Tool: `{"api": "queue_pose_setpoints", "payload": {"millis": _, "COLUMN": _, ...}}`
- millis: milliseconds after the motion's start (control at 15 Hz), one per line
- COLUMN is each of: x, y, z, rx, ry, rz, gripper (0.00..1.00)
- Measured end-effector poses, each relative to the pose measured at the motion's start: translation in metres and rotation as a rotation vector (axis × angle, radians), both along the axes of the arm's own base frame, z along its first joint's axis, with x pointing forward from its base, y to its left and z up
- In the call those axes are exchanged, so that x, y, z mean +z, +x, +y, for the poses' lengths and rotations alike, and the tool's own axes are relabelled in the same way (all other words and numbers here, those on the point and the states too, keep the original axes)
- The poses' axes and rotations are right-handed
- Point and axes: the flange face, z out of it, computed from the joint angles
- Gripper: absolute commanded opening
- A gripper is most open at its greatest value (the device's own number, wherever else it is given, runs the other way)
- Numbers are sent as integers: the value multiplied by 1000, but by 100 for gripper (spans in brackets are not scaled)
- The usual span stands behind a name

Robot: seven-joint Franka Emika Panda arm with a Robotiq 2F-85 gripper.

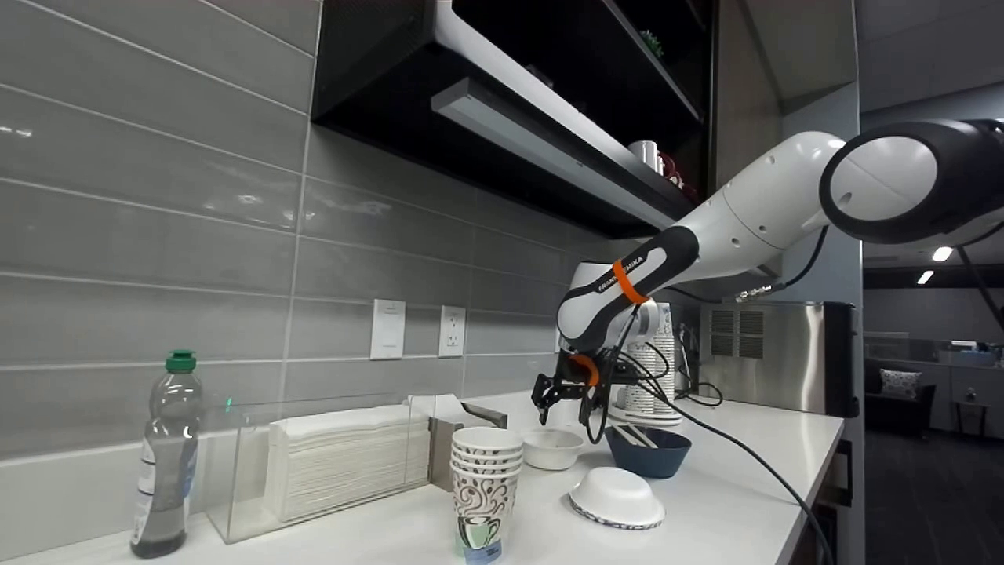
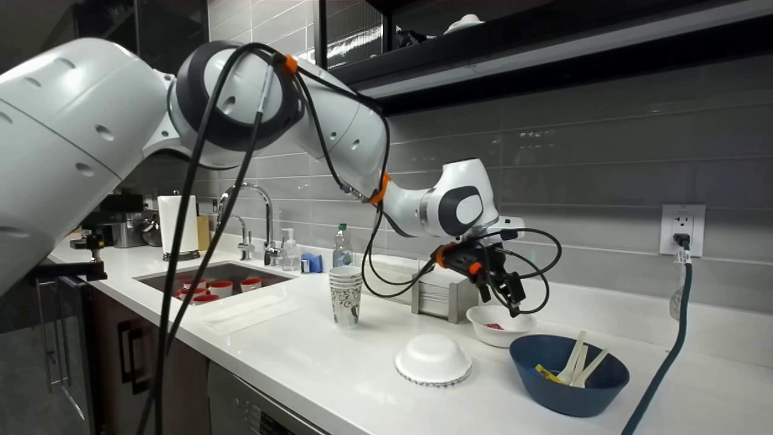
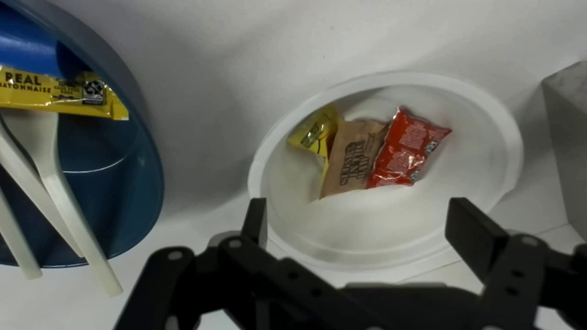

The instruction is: Move the white bowl backwards, then move the sachets from the white bowl to the blue bowl

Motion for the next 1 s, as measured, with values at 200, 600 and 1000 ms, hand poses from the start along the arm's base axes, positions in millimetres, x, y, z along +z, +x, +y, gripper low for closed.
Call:
{"api": "queue_pose_setpoints", "payload": {"millis": 200, "x": -1, "y": 0, "z": 0, "rx": 1, "ry": 0, "rz": -1, "gripper": 100}}
{"api": "queue_pose_setpoints", "payload": {"millis": 600, "x": -26, "y": 7, "z": 4, "rx": 9, "ry": 10, "rz": 12, "gripper": 68}}
{"api": "queue_pose_setpoints", "payload": {"millis": 1000, "x": -46, "y": 22, "z": 1, "rx": -3, "ry": 38, "rz": 2, "gripper": 31}}
